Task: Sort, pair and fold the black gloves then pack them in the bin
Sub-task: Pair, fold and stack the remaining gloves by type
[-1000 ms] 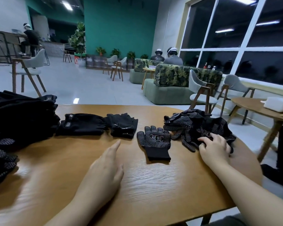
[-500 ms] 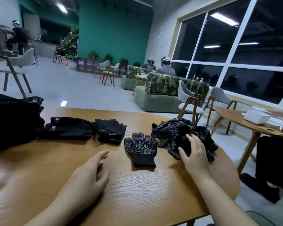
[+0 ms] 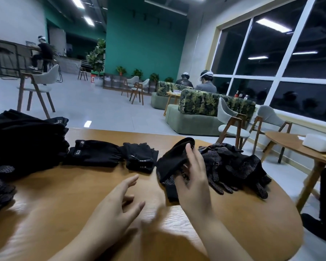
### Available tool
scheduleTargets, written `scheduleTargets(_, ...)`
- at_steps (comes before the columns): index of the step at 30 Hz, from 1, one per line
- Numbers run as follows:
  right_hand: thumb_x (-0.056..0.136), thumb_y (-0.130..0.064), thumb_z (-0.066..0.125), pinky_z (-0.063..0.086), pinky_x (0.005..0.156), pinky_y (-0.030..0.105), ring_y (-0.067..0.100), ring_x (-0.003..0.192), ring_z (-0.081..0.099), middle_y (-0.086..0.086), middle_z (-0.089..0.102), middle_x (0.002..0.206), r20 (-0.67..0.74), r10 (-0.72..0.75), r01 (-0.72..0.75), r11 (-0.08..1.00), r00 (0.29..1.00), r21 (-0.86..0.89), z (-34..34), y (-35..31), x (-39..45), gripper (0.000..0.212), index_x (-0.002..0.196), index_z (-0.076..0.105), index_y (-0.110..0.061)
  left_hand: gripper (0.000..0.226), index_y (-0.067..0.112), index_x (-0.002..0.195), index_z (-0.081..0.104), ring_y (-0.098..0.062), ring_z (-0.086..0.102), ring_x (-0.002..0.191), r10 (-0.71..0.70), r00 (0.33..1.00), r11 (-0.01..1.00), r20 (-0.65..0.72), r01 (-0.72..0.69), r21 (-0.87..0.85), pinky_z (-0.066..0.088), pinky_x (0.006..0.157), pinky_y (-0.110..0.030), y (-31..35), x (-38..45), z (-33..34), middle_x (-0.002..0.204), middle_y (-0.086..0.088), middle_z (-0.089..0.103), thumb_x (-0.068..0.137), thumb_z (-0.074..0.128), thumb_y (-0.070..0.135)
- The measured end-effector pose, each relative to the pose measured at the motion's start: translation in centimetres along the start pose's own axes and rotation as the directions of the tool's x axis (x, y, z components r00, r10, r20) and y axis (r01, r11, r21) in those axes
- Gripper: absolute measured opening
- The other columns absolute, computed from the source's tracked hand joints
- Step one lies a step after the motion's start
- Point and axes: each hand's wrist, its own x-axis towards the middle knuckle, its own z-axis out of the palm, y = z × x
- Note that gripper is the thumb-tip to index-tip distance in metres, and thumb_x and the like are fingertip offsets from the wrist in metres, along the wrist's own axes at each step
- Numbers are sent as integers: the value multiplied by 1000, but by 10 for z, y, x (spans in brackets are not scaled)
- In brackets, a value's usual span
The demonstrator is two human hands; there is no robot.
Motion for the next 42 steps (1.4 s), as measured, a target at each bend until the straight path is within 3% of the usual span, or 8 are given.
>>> scheduleTargets(3, 82, 0, 54, 26, 108, 11, -11, 132, 27, -5, 37, 143, 45, -23, 20, 998, 999, 60, 26, -15, 4, 65, 140, 35, -23, 53, 66, 119, 32, 2, 64, 88, 10, 998, 994, -58, -17, -110, 47, 82, -13, 0, 3, -1, 126, 31, 44, 84, 62, 41)
scheduleTargets(5, 82, -2, 57, 34, 107, 19, 1, 127, 41, 2, 47, 134, 67, 16, -24, 994, 998, 109, 41, -18, 5, 58, 137, 46, -13, 50, 72, 118, 33, -12, 66, 79, 15, 990, 976, -143, -46, -212, 51, 79, -22, 0, 4, -4, 125, 27, 47, 83, 60, 48)
scheduleTargets(8, 77, -12, 64, 48, 98, 39, 17, 114, 57, -15, 51, 120, 73, 59, -70, 984, 996, 165, 60, -20, 0, 49, 125, 54, -18, 43, 53, 119, 49, -19, 66, 75, 40, 957, 946, -287, -129, -298, 48, 68, -13, 0, 3, -9, 122, 14, 53, 88, 56, 24)
scheduleTargets(12, 67, -15, 67, 51, 82, 23, 3, 95, 56, -22, 49, 103, 71, -22, 13, 992, 997, 126, 64, -20, -9, 43, 99, 52, -39, 44, 36, 96, 67, -15, 64, 89, 118, 939, 948, -323, -203, -244, 53, 68, -20, -3, 2, -11, 113, 10, 57, 87, 56, -6)
scheduleTargets(28, 67, -31, 53, 38, 84, 7, -17, 104, 48, -16, 56, 112, 272, 9, -21, 999, 962, 43, 62, -13, -21, 17, 84, 50, -30, 20, 40, 87, 61, 10, 32, 128, 173, 967, 973, -184, -197, -119, 27, 91, 2, -11, 7, -22, 133, 18, 38, 68, 55, 44)
scheduleTargets(33, 70, -20, 57, 38, 100, 28, 5, 134, 34, -23, 39, 139, 457, -24, 44, 999, 889, -32, 66, -6, -23, 25, 90, 48, -33, 30, 27, 74, 59, 14, 29, 130, 251, 953, 966, -172, -257, -10, 26, 90, 3, -19, 5, -34, 140, 20, 36, 71, 71, -1)
scheduleTargets(37, 79, -3, 55, 23, 94, 0, -3, 123, 40, -11, 52, 132, 614, 29, 35, 995, 789, -93, 63, -8, -26, 30, 103, 62, -20, 34, 43, 78, 57, 4, -5, 141, 84, 996, 991, -4, -83, 107, 25, 109, -19, -32, -4, -43, 138, 30, 29, 65, 59, 11)
scheduleTargets(42, 82, -7, 50, 37, 91, 18, 7, 104, 48, -25, 46, 91, 573, 72, 34, 984, 816, -173, 54, -20, -26, 30, 104, 64, -22, 29, 45, 75, 60, 3, 2, 141, -26, 990, 991, 138, 8, 134, 17, 117, -37, -37, -20, -55, 130, 32, 41, 59, 54, 21)
